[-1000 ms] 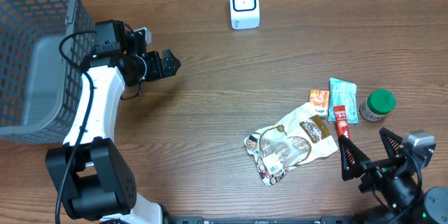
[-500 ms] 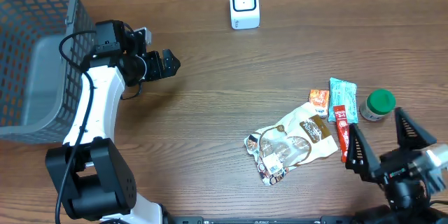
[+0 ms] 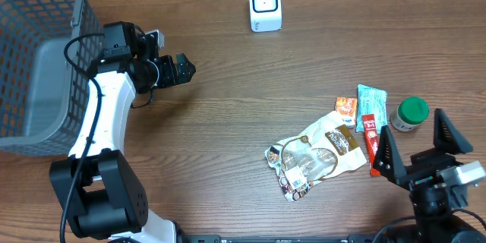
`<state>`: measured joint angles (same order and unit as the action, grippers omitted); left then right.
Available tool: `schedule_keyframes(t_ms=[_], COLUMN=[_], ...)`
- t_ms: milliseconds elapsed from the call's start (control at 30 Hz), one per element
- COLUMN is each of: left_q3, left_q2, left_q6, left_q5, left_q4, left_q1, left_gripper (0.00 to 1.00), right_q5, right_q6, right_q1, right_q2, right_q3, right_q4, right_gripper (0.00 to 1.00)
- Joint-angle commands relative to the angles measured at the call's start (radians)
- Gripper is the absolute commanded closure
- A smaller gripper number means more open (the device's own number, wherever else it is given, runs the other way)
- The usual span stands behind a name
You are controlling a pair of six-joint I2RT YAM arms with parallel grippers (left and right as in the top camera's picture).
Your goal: Scan the item barcode
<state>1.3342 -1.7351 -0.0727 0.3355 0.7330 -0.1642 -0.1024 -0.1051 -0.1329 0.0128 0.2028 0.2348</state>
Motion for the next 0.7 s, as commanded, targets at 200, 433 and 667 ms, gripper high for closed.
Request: schedule_keyframes(t_ms=[200, 433, 667], left_q3=[0.017, 0.017, 0.017], left_q2=[-0.004, -0.004, -0.004], left_q6=[-0.006, -0.006, -0.006], left_q5=[-0.003, -0.003, -0.003], left_q4=[-0.001, -0.001, -0.001], left_q1=[0.001, 0.001, 0.001], left_gripper=[0.00, 0.00, 0.00], right_q5=[-0.011, -0.014, 0.004], right_q6=[0.006, 0.006, 0.007], right_q1=[0.005, 0.005, 0.005], right_q2=[-0.010, -0.010, -0.007], right_q3=[-0.143, -0.195, -0.195], right_q4=[0.044, -0.095, -0.312], right_gripper=[0.00, 0.00, 0.00])
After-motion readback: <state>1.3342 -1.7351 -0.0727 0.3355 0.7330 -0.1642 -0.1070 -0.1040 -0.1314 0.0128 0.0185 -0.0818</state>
